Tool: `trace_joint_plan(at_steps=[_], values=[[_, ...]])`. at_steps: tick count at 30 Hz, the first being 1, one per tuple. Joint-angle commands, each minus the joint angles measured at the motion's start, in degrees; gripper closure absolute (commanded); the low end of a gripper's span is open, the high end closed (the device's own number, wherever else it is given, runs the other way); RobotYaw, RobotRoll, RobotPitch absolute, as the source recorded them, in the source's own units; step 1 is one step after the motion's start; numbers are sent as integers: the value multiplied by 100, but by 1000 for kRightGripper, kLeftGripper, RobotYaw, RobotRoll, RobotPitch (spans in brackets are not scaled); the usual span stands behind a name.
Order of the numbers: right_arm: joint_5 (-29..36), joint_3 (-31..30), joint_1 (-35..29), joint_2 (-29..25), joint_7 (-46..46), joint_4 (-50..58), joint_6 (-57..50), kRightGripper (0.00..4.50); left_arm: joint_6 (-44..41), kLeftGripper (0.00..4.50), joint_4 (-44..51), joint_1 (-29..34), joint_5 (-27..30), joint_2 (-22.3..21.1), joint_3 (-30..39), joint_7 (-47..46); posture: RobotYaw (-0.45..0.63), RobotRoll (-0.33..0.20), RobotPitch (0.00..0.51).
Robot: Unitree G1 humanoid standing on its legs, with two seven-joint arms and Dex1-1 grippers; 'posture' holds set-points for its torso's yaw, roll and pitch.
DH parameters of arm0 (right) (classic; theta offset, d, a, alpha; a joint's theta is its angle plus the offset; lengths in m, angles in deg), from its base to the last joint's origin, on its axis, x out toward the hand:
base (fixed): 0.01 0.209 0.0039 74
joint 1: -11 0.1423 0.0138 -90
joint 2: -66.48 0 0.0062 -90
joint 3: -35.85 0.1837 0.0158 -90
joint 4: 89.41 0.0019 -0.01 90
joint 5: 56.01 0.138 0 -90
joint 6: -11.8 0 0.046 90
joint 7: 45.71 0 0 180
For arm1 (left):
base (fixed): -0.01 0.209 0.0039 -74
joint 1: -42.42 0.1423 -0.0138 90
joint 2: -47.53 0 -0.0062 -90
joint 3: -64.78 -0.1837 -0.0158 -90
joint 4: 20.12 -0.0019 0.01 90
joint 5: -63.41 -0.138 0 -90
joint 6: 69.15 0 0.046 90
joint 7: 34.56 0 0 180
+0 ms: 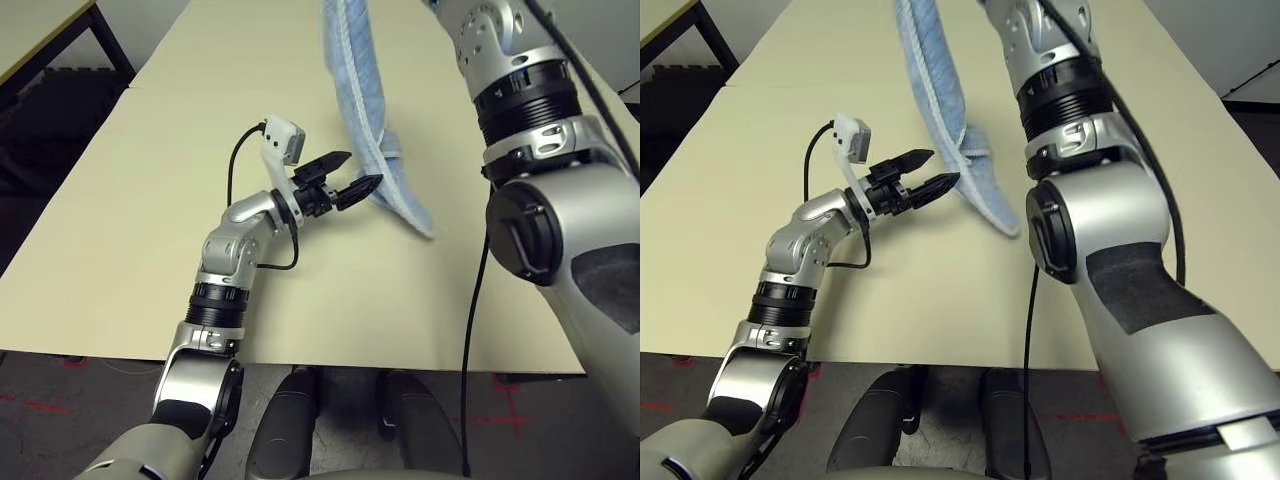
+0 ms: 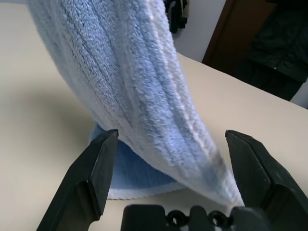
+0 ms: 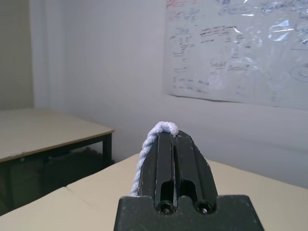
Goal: Fold the towel and set it aside.
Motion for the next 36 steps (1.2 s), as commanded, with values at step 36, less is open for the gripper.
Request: trace_joint_plan(at_steps=[36], values=[[-571, 134, 693, -300, 547, -1359, 1065, 4475, -3696, 0, 550, 169, 839, 131, -188, -832, 134, 0, 218]])
